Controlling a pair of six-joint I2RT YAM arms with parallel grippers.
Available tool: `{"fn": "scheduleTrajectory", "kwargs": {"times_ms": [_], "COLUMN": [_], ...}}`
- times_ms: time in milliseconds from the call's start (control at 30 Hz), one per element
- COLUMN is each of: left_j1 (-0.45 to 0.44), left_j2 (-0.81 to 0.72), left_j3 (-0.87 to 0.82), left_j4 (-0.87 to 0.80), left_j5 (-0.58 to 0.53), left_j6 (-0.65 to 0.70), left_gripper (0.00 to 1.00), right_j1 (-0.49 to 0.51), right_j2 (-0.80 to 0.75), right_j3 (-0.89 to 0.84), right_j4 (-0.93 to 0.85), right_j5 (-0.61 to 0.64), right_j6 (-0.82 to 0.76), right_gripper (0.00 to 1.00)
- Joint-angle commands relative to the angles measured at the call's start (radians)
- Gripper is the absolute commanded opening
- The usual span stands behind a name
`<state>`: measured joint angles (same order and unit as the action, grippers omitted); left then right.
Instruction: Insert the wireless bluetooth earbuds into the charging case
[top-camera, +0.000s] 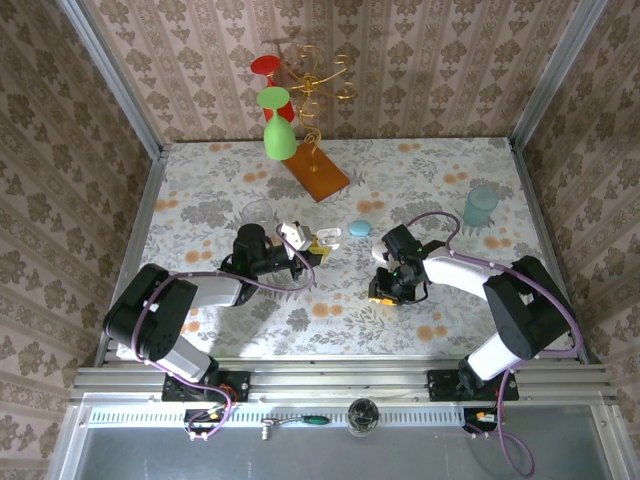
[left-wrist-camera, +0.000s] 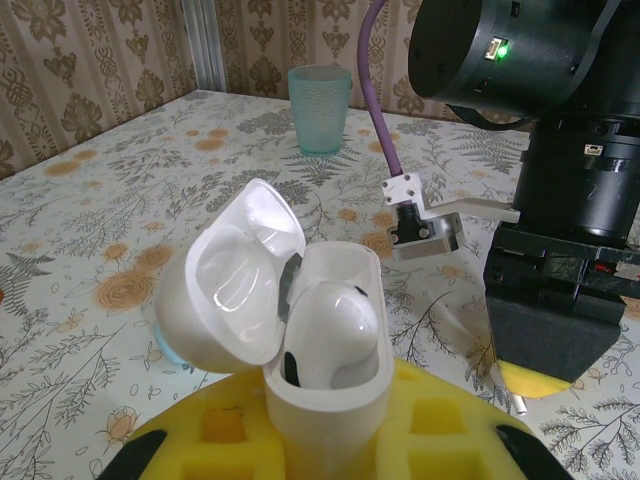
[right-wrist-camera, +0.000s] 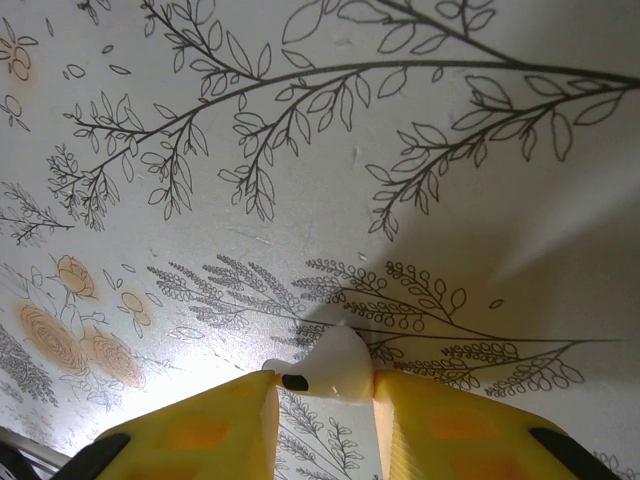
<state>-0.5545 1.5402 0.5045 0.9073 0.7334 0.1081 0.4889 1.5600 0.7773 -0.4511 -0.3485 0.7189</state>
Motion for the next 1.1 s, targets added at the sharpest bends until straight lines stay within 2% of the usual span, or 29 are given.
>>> {"fn": "scheduleTrajectory", "kwargs": {"times_ms": [0,333,467,600,767,933,1067], "left_j1": [0.002,0.003,0.002,0.003,0.004,0.004,0.004], "left_j2": [-0.002,0.002,-0.003,-0.003,0.002,0.004,-0.002], "left_j3": [0.013,0.017,0.014,0.014,0.016,0.012,0.009], "left_j4": [0.005,0.001,-0.002,-0.008,-0.005,-0.004,-0.007], "left_j5": [0.006,0.007,0.007,0.004,0.002,-0.002,0.002], "left_j6": [0.011,0.016,0.015,0.019,0.021,0.022,0.021], "left_gripper": [0.0,0.0,0.0,0.0,0.0,0.0,0.0], "right_j1": [-0.006,0.011,0.044,0.097,0.153,0.138,0.123], "right_j2": [0.026,-0.046,-0.077,-0.089,-0.075,-0.064,-0.036], "right_j3": [0.009,0.042,0.07,0.112,0.122,0.083,0.06], "right_j4": [0.016,-0.033,-0.076,-0.138,-0.14,-0.141,-0.121], "right_j5": [0.047,0.09,0.164,0.235,0.222,0.258,0.234], "right_j6": [0.011,0.001,0.013,0.021,0.047,0.055,0.054], "right_gripper": [0.32,0.47,0.5,0.48,0.44,0.45,0.39]}}
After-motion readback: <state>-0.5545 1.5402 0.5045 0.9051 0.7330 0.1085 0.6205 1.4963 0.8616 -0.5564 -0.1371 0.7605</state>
